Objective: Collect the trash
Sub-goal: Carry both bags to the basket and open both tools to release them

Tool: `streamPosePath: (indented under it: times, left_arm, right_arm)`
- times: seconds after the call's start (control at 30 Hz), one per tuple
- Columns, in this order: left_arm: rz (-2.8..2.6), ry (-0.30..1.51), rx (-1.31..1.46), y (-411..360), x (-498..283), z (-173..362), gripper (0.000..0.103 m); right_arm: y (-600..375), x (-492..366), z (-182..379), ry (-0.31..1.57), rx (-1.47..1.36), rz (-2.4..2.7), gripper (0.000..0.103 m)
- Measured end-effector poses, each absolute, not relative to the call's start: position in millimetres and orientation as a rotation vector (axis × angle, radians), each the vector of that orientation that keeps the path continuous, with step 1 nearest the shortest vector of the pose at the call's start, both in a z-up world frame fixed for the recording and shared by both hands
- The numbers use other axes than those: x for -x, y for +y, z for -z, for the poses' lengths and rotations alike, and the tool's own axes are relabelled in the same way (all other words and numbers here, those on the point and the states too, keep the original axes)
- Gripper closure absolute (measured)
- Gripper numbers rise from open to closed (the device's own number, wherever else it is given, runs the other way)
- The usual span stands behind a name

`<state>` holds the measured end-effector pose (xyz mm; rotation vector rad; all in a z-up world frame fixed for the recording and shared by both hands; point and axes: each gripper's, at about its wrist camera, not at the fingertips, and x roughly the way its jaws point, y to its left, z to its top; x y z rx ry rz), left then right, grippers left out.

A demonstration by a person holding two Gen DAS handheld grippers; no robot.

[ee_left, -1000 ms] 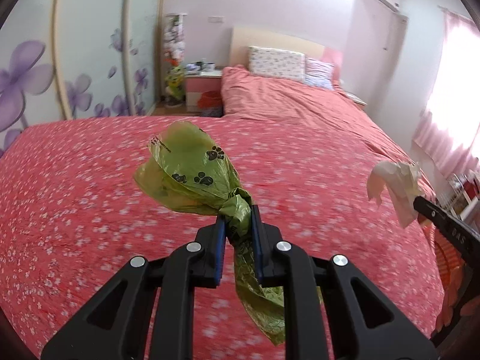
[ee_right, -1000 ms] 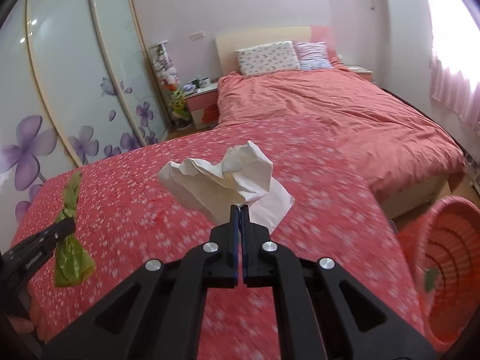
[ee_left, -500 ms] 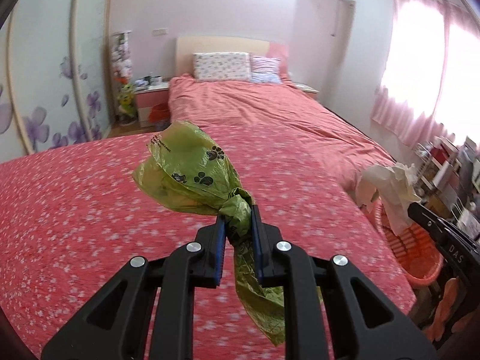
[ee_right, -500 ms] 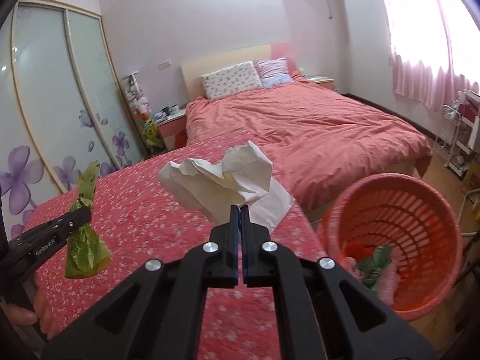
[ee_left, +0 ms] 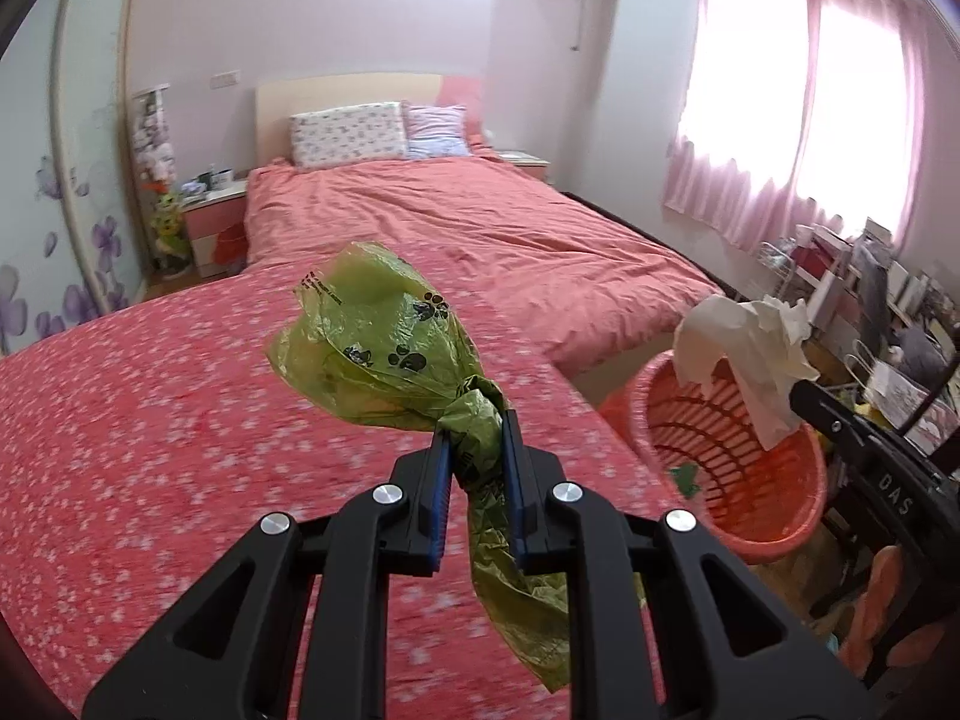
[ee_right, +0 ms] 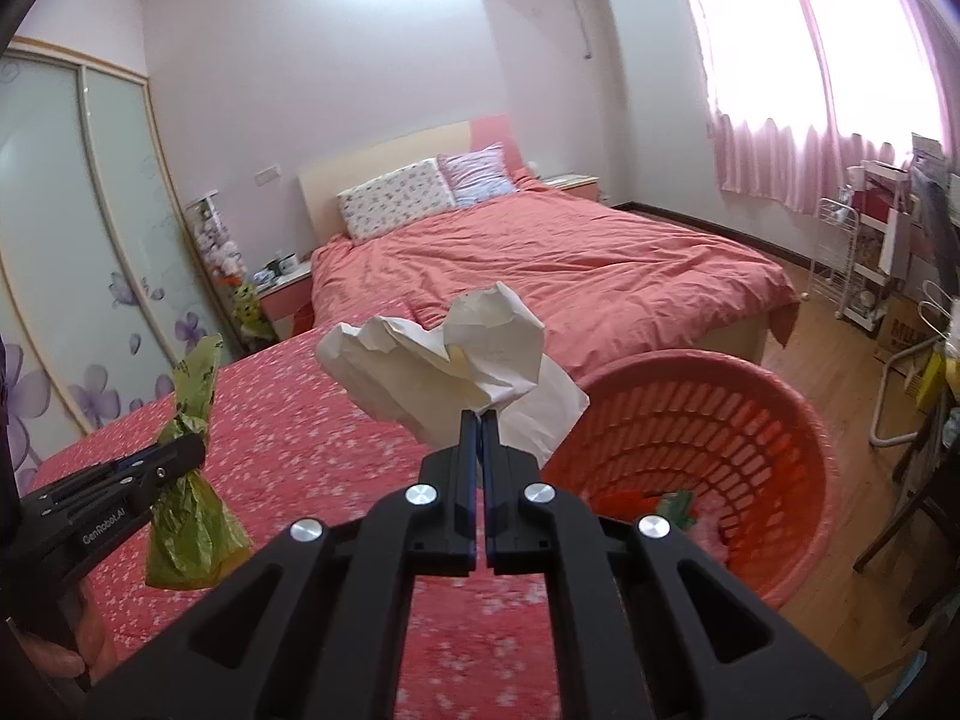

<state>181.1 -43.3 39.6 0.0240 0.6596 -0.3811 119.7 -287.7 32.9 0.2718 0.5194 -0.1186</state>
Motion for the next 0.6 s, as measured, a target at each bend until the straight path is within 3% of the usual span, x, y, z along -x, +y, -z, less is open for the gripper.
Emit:
streamPosePath:
  times: [0.6]
  left_arm:
    - [0.636,0.66,-0.06,-157,-174,-19,0.087]
  right_arm:
    - [-379,-91,-6,0.481,-0.354,0.313,0.1]
